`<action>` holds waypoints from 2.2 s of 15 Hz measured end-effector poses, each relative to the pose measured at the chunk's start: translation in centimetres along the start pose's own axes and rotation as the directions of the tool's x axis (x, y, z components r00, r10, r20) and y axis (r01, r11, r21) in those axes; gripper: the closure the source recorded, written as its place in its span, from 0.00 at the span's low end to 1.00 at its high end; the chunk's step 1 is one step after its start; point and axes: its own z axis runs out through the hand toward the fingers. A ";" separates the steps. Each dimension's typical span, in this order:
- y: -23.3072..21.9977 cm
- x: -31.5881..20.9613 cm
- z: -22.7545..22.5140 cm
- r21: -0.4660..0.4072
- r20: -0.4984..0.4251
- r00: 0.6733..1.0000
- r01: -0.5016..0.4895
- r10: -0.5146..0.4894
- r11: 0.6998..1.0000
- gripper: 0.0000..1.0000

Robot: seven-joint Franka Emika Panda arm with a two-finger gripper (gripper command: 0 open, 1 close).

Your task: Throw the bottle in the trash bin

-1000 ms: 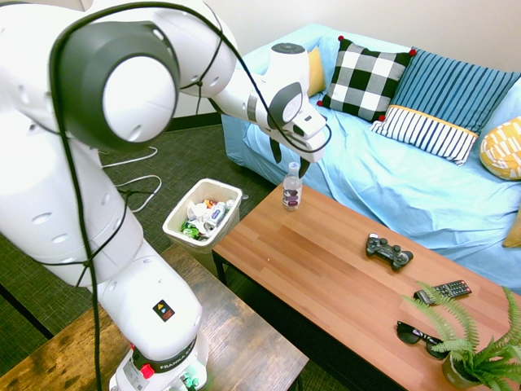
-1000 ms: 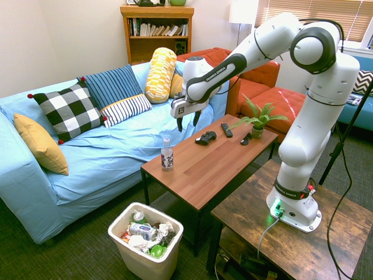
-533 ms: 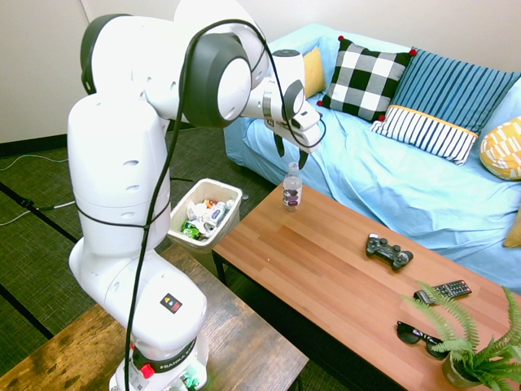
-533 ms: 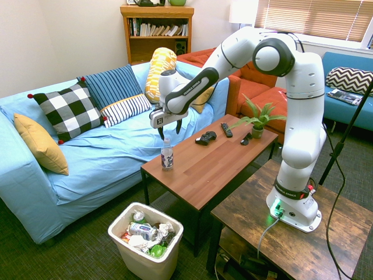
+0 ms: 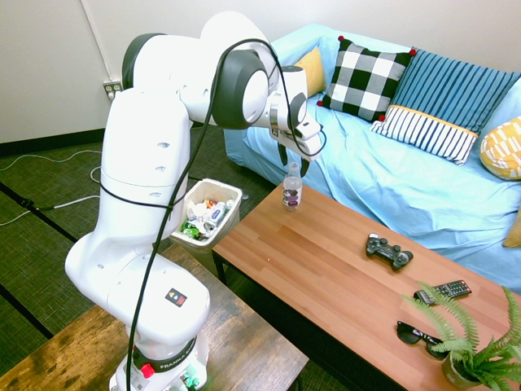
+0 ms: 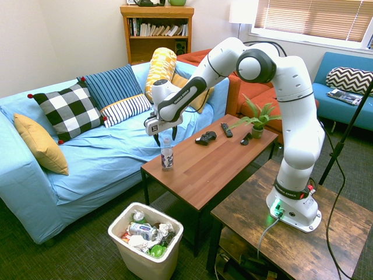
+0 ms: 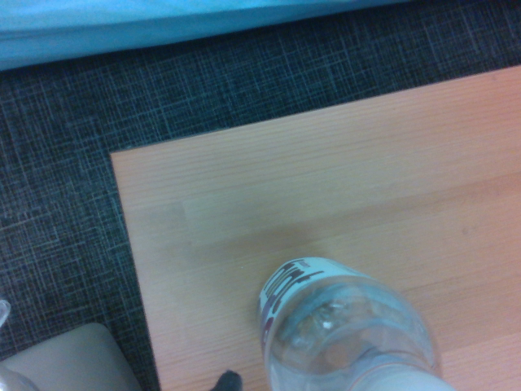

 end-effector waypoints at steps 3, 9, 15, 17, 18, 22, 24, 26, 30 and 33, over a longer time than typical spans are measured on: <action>0.1 -0.1 0.8 -0.012 0.006 1.000 -0.002 0.002 1.000 1.00; 0.1 0.3 1.5 -0.020 0.008 1.000 -0.013 0.013 1.000 1.00; 0.1 0.5 1.5 -0.021 0.011 1.000 -0.018 0.018 1.000 1.00; 0.3 0.8 1.6 -0.022 0.018 1.000 -0.021 0.021 1.000 1.00; 0.3 0.9 1.6 -0.023 0.021 1.000 -0.022 0.022 1.000 1.00; -0.2 0.8 -1.2 0.021 0.016 1.000 -0.008 0.008 1.000 1.00; -1.0 -1.4 -5.1 0.068 0.007 1.000 0.027 -0.027 0.997 1.00; -1.7 -5.8 -8.2 0.085 -0.013 0.997 0.083 -0.082 0.993 1.00; -2.8 -19.9 -9.1 0.061 -0.097 0.971 0.225 -0.218 0.973 1.00; -1.7 -29.7 -7.2 0.021 -0.133 0.942 0.312 -0.307 0.950 1.00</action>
